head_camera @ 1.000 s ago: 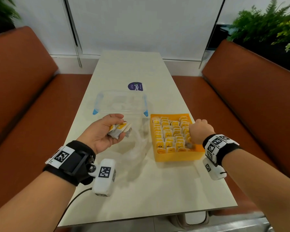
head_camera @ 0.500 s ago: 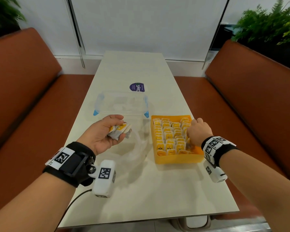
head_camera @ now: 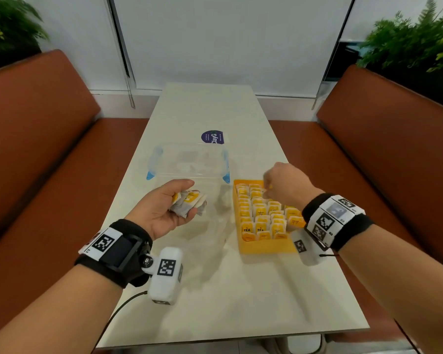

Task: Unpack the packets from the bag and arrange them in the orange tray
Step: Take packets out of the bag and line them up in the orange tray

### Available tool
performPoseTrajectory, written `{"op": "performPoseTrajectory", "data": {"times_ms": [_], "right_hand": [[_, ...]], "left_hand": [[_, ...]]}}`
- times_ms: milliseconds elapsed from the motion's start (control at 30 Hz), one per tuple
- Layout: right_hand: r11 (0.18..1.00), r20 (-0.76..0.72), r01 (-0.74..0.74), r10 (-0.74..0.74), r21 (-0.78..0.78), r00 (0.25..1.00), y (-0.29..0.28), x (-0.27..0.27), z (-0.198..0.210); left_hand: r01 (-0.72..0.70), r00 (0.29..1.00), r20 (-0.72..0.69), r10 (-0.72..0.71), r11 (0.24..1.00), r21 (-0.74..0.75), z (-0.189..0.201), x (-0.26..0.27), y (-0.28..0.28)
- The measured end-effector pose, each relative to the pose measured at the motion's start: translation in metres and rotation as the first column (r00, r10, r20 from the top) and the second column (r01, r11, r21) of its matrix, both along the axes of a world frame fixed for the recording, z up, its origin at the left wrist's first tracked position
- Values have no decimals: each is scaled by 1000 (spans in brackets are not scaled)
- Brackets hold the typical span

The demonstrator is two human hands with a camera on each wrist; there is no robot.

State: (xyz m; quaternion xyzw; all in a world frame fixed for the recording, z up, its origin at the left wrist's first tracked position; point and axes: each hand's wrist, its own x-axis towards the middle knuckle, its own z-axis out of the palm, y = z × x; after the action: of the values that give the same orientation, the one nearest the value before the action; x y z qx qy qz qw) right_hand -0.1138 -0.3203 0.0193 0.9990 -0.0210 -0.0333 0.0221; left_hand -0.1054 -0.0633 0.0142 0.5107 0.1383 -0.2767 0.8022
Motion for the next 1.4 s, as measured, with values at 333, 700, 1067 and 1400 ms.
{"op": "performPoseTrajectory", "data": {"times_ms": [333,700,1067,1400], "right_hand": [[714,238,-394,314,579,919,115,-8,13],[691,267,-364,249,625,931,137,-10,9],[557,332,-290,26,778,943,109,-9,28],[986,-68,154,-149,69,986,-11,-20,25]], "left_hand": [[37,999,-13,-37,998,-55,-1,-4,0],[64,998,-8,-65,991,-114,1,-7,-1],[84,996,-14,-86,993,-79,-1,-4,7],[36,999,2,-36,999,-24,-2,-4,4]]}}
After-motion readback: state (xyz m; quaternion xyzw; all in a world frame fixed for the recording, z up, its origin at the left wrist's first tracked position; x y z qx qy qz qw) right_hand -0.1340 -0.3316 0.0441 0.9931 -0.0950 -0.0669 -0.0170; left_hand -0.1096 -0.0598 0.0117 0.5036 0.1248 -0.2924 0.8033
